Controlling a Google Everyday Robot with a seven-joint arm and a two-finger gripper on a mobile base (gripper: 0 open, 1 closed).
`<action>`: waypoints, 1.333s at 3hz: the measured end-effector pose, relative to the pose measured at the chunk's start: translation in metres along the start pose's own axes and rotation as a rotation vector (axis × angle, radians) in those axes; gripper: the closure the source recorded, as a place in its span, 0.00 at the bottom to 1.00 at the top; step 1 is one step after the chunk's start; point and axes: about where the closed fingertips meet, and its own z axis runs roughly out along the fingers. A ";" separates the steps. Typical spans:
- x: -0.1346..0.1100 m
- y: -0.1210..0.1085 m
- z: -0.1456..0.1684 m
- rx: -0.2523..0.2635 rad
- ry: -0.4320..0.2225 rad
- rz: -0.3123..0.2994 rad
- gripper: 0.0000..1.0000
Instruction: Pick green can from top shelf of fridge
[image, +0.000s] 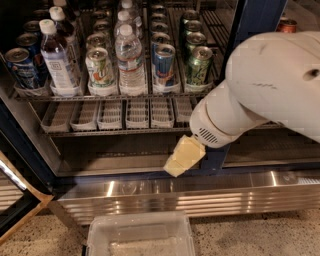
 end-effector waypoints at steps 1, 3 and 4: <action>-0.008 -0.002 0.001 0.026 -0.045 0.028 0.00; -0.057 -0.019 0.007 0.139 -0.227 0.106 0.00; -0.075 -0.032 0.010 0.165 -0.292 0.146 0.00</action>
Offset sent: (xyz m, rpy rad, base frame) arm 0.0473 0.0398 0.0336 0.2135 -0.2858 -0.1539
